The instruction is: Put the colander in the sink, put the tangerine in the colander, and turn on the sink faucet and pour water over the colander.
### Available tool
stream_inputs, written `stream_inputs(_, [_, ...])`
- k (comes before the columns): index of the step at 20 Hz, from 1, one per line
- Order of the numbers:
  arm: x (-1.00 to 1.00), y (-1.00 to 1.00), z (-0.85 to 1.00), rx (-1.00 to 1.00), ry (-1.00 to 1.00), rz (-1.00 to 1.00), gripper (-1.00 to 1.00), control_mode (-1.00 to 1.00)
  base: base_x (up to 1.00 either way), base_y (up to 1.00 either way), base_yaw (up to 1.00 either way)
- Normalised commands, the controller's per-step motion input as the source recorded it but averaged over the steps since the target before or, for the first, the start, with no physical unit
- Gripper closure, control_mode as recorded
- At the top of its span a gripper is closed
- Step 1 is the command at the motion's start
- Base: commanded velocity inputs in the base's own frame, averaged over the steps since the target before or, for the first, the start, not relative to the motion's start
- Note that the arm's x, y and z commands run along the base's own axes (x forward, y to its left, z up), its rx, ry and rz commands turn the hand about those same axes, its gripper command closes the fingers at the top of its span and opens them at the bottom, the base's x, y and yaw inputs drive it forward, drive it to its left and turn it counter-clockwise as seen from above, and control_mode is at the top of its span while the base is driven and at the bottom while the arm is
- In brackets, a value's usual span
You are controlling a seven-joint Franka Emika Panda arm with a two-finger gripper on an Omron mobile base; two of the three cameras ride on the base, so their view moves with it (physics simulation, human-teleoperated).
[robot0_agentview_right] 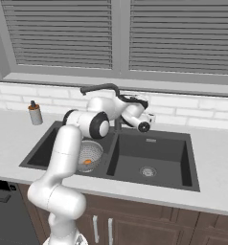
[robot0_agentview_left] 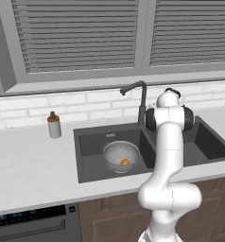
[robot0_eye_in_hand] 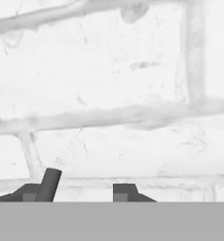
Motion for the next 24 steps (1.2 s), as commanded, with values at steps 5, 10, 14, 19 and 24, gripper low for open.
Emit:
stream_inputs(5, [0.11,-0.78,-0.19,0.0,0.09,-0.16,1.0,-1.0,0.0,0.0,0.0])
stream_inputs(10, [0.17,-0.86,-0.24,0.0,0.13,-0.14,1.0,-1.0,0.0,0.0,0.0])
stream_inputs(14, [0.13,-0.86,-0.3,0.0,0.13,-0.12,1.0,-1.0,0.0,0.0,0.0])
stream_inputs(19, [-0.17,-0.53,-0.03,0.03,0.06,-0.08,1.0,-1.0,0.0,0.0,0.0])
stream_inputs(24, [-0.63,-0.19,0.09,0.0,0.0,-0.21,1.0,-1.0,0.0,0.0,0.0])
